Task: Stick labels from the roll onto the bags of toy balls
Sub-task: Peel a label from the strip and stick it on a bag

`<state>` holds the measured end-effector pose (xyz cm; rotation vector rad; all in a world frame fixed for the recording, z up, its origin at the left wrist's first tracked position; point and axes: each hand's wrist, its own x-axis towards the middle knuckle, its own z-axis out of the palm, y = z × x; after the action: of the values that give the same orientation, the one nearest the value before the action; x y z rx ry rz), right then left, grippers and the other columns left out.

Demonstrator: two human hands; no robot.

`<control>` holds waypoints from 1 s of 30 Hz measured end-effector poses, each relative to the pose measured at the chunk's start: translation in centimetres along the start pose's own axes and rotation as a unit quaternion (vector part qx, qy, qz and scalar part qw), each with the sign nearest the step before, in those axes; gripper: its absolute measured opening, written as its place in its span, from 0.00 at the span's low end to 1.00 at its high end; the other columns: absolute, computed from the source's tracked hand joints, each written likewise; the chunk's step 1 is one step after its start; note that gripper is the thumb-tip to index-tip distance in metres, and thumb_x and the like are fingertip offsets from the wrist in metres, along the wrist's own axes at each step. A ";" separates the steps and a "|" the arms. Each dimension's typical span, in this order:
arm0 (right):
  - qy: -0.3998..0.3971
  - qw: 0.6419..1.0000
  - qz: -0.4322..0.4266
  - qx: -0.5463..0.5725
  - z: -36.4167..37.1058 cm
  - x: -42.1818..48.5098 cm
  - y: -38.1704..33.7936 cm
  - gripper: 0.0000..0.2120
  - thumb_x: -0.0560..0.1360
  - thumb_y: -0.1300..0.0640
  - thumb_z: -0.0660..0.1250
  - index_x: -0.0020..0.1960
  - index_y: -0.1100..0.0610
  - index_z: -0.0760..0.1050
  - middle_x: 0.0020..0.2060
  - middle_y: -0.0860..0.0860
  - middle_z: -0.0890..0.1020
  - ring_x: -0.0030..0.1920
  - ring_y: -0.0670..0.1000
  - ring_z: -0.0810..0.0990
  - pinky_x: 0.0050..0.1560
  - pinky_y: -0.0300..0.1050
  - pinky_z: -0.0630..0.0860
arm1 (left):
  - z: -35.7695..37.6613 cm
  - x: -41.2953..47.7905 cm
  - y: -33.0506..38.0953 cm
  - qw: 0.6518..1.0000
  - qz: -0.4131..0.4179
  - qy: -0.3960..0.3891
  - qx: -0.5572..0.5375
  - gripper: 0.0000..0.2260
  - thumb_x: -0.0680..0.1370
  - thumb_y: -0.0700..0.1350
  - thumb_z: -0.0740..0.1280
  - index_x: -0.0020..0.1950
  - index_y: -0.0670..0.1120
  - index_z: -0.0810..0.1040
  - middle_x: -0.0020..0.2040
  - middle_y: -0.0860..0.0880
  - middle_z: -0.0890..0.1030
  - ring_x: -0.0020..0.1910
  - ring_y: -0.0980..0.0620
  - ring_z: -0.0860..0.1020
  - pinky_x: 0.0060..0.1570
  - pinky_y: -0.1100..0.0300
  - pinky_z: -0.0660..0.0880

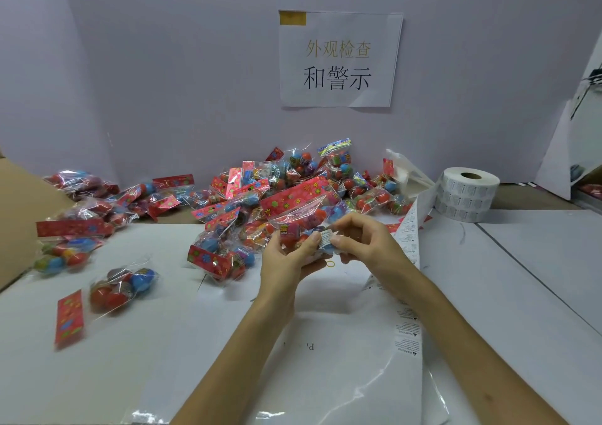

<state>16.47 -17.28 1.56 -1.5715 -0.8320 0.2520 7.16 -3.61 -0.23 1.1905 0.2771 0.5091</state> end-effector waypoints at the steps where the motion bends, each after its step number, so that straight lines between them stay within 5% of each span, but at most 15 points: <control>1: -0.003 1.000 0.002 0.005 -0.1 0.0 0.0 0.04 0.79 0.65 0.69 0.53 0.61 0.78 0.36 0.53 0.80 0.35 0.50 0.78 0.39 0.41 0.79 | 0.0 0.0 0.0 1.000 0.000 -0.001 -0.005 0.18 0.77 0.44 0.75 0.64 0.42 0.77 0.54 0.39 0.85 0.48 0.44 0.87 0.43 0.57 0.83; 12: 0.034 0.999 0.003 -0.011 0.2 0.2 0.4 0.06 0.79 0.67 0.67 0.51 0.59 0.81 0.37 0.60 0.81 0.36 0.50 0.79 0.40 0.41 0.80 | 0.0 0.3 -0.2 1.000 0.002 -0.011 0.010 0.27 0.71 0.43 0.80 0.67 0.44 0.75 0.54 0.43 0.86 0.50 0.44 0.87 0.49 0.54 0.84; 19: 0.041 0.999 -0.002 -0.031 0.2 0.3 0.8 0.07 0.79 0.67 0.66 0.48 0.57 0.79 0.33 0.49 0.81 0.34 0.48 0.80 0.38 0.41 0.80 | 0.0 0.5 -0.3 1.000 -0.013 -0.005 0.012 0.26 0.72 0.40 0.79 0.67 0.43 0.74 0.51 0.43 0.85 0.47 0.45 0.87 0.45 0.56 0.84; 22: 0.038 0.998 -0.014 -0.037 0.3 0.2 0.9 0.01 0.79 0.61 0.69 0.50 0.57 0.79 0.34 0.51 0.82 0.34 0.48 0.80 0.37 0.41 0.81 | -0.1 0.4 -0.1 1.000 -0.010 -0.011 0.017 0.25 0.71 0.40 0.80 0.66 0.43 0.75 0.49 0.44 0.86 0.46 0.45 0.87 0.43 0.58 0.83; 25: 0.048 0.997 -0.007 -0.053 0.5 0.3 0.8 0.06 0.78 0.52 0.71 0.51 0.54 0.79 0.37 0.48 0.84 0.35 0.47 0.82 0.36 0.38 0.79 | 0.1 0.2 0.0 0.999 -0.010 -0.024 0.028 0.23 0.71 0.40 0.80 0.64 0.44 0.76 0.46 0.47 0.87 0.45 0.47 0.87 0.40 0.60 0.82; 30: 0.043 0.998 -0.007 -0.049 0.6 0.3 0.9 0.04 0.78 0.51 0.71 0.50 0.51 0.80 0.39 0.51 0.84 0.36 0.47 0.82 0.36 0.39 0.79 | 0.0 0.1 0.1 0.999 -0.007 -0.026 0.042 0.21 0.71 0.39 0.79 0.61 0.46 0.78 0.45 0.49 0.87 0.44 0.49 0.87 0.39 0.61 0.82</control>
<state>16.61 -16.58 0.70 -1.6556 -0.7982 0.1337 7.25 -3.58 -0.14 1.2818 0.2634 0.4576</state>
